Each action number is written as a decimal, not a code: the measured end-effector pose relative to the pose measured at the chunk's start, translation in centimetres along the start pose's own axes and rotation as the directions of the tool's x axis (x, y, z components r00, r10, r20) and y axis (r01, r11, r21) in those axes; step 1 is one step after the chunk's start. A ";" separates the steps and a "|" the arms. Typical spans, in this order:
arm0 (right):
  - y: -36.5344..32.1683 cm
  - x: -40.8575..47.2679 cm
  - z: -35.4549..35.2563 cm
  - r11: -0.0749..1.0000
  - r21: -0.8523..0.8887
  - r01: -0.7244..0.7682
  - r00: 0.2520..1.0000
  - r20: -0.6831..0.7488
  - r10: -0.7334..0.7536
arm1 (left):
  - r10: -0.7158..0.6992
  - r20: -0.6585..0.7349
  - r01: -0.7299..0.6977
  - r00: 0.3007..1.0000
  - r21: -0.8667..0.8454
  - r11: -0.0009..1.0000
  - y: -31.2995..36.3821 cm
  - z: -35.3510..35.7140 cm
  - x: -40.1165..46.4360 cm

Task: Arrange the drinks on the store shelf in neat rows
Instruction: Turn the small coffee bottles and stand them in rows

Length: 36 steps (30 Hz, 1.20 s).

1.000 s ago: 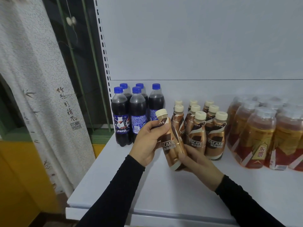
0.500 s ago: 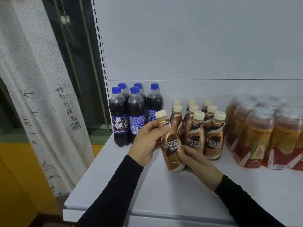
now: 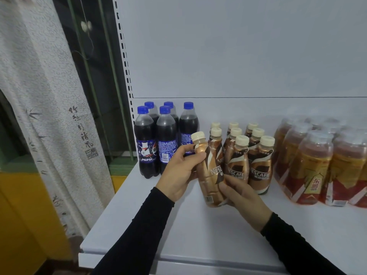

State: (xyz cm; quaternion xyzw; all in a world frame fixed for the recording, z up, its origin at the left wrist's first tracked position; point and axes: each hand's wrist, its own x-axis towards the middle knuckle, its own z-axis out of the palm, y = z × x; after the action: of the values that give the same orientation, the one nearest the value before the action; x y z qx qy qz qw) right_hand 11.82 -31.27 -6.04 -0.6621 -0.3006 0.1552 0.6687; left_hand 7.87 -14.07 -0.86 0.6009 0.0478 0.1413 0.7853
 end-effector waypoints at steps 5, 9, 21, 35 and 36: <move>-0.5 -0.1 0.2 0.994 -0.113 -0.011 1.000 0.012 0.012 | 0.053 -0.038 -0.052 0.998 0.035 0.998 -0.3 0.4 -0.2; -0.8 -0.2 0.2 0.992 -0.119 0.036 0.999 -0.010 -0.037 | 0.057 -0.065 -0.056 0.996 0.020 0.998 -0.6 0.6 -0.3; -1.4 -0.3 0.2 0.998 -0.026 0.064 0.997 -0.038 -0.065 | 0.077 0.052 -0.083 0.996 0.123 0.989 -0.5 0.6 -0.5; -4.8 0.0 -1.7 0.700 -0.572 0.427 0.892 0.139 -0.430 | -0.211 -0.012 0.208 0.977 -0.123 0.970 2.4 2.3 0.5; -4.9 0.1 -1.7 0.693 -0.577 0.433 0.884 0.123 -0.451 | -0.228 -0.018 0.224 0.973 -0.137 0.965 2.3 2.4 0.6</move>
State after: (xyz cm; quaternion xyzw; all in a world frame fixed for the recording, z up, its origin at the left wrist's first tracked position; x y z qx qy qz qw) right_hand 11.95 -32.93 -1.11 -0.7462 -0.4742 -0.1202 0.4516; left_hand 8.69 -15.62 2.08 0.5347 0.1196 0.0637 0.8341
